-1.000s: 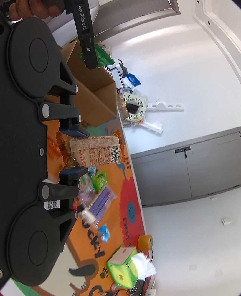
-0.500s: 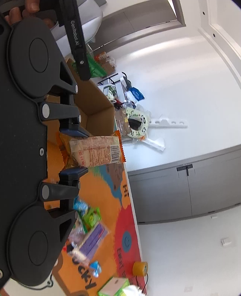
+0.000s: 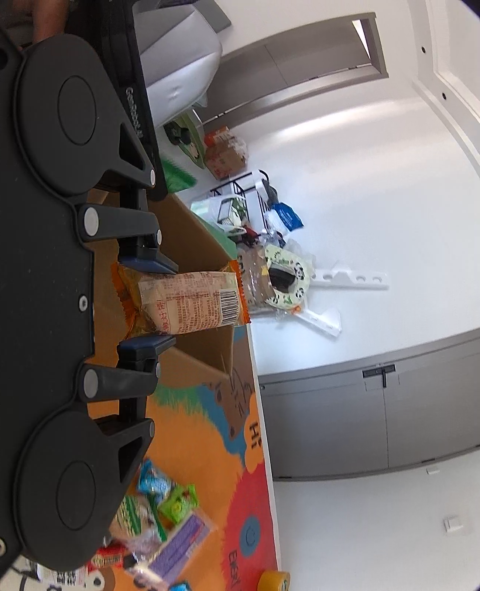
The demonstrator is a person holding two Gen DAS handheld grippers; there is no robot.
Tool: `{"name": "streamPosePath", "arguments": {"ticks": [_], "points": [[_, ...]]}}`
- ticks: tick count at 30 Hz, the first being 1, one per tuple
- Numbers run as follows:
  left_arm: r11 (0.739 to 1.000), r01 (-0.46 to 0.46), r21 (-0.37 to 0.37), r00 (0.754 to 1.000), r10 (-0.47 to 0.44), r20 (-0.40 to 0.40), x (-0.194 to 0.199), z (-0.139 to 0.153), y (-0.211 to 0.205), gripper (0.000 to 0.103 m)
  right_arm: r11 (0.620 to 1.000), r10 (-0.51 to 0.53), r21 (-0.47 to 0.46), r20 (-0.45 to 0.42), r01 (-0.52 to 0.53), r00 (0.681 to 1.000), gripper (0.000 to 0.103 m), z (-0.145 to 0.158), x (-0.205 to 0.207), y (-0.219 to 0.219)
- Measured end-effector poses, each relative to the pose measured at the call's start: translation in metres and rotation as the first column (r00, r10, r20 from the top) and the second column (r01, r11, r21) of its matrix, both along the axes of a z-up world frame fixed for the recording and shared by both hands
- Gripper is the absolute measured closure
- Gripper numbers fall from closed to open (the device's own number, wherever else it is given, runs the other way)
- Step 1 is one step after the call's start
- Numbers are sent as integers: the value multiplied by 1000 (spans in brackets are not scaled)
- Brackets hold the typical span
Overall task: Organize snacks
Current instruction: 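Carry both snacks to the cardboard box and open both tools to drop them, then move both tools back over the snack pile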
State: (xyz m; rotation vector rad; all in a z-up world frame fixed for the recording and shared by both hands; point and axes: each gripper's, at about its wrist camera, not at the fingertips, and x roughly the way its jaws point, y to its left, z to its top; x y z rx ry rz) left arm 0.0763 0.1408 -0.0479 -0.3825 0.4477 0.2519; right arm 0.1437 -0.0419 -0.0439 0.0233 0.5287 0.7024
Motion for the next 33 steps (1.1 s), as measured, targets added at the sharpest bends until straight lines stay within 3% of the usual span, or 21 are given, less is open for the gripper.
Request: {"name": "streamPosePath", "arguments": {"ticks": [10, 14, 20, 26, 33], "points": [[999, 22, -38, 1000, -22, 3, -4, -4, 0, 55, 1000, -10, -2, -29, 10, 1000, 67, -9, 6, 16], [1000, 22, -22, 1000, -22, 5, -7, 1, -6, 45, 1000, -25, 1, -11, 25, 1000, 50, -7, 1, 8], [1000, 19, 11, 1000, -19, 0, -7, 6, -19, 24, 997, -75, 30, -40, 76, 996, 42, -6, -1, -19], [999, 23, 37, 1000, -22, -10, -3, 8, -40, 16, 991, -130, 32, -66, 132, 989, 32, -11, -4, -53], [998, 50, 38, 999, -49, -20, -1, 11, -59, 13, 982, -182, 39, -77, 185, 980, 21, -10, -11, -90]]}}
